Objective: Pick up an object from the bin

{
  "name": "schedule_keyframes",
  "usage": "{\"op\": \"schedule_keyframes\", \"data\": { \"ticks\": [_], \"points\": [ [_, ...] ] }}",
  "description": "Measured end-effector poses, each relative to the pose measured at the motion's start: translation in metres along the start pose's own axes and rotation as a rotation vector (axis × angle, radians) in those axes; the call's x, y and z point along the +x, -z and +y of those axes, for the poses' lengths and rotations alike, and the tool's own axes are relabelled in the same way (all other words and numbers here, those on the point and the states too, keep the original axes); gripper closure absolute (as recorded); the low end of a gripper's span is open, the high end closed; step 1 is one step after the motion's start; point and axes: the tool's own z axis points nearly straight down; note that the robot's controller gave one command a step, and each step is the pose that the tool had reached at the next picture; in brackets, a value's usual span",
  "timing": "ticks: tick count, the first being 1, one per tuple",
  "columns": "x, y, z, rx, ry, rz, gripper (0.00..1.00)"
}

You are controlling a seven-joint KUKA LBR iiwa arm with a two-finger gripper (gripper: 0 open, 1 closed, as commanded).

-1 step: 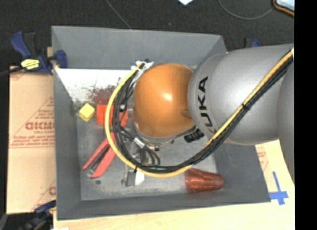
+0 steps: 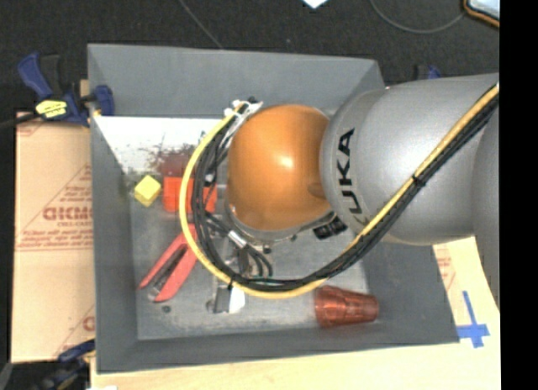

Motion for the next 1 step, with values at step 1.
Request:
{"op": "schedule_keyframes", "data": {
  "ticks": [1],
  "points": [
    [-0.0636, -0.1080, -0.0031, 0.000, 0.294, -0.005, 0.00]
  ]
}}
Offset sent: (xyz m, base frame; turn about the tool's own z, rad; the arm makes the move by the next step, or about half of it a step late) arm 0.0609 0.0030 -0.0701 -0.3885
